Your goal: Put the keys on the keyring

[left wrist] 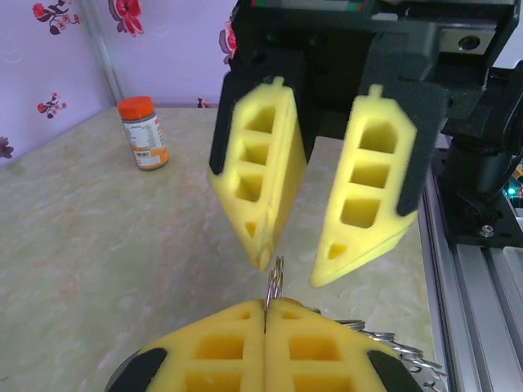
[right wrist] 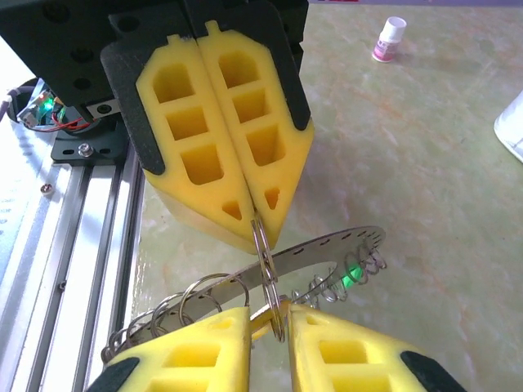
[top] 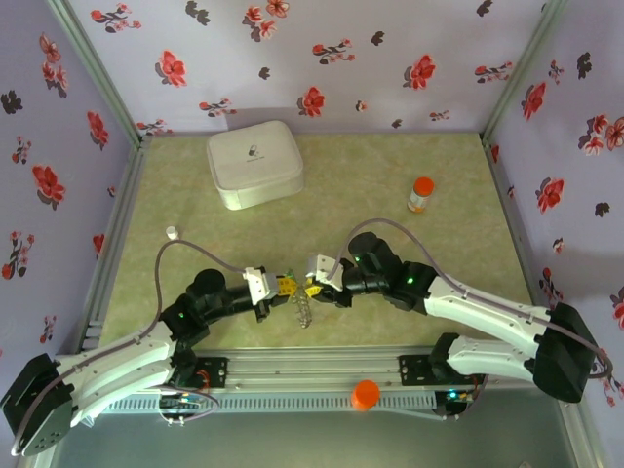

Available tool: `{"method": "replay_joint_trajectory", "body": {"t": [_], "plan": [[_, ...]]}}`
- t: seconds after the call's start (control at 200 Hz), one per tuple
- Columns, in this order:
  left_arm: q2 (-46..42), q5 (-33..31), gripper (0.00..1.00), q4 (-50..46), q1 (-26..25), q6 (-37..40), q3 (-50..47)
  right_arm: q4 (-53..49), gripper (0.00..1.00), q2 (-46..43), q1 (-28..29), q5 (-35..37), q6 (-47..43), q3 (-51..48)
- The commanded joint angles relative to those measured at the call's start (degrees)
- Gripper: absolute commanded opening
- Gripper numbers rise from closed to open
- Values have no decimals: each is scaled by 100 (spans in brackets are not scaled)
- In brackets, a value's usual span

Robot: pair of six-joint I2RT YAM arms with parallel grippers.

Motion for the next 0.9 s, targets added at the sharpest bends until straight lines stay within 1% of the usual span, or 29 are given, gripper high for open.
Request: {"method": "replay_joint_trajectory", "body": {"t": [0.0,0.075,0.12,0.24,0.42,0.475,0.605,0.65,0.76,0.895], "plan": [[-88,86,0,403,-10,-43,18,-24,13,-9,-26,25,-32,152],[-97,161,0,417,-8,-76,36,-70,7,5,-24,69,-58,161],[-92,235,0,463,-10,-115,41,-82,6,22,-26,123,-62,163],[-67,360,0,667,-10,-164,50,-123,5,170,-24,203,-62,165],[127,393,0,921,-10,-142,107,22,6,320,-29,103,5,48],[169,381,0,994,-15,-124,102,101,8,223,-36,100,62,6],[234,370,0,1009,-11,-76,66,403,25,-194,-80,65,170,-172],[250,370,0,1020,-10,-76,51,529,27,-307,-89,-4,200,-246],[331,375,0,1163,-11,-170,17,725,29,-302,-102,-266,329,-261],[409,401,0,1222,-10,-228,24,772,27,-148,-97,-332,346,-193]]}}
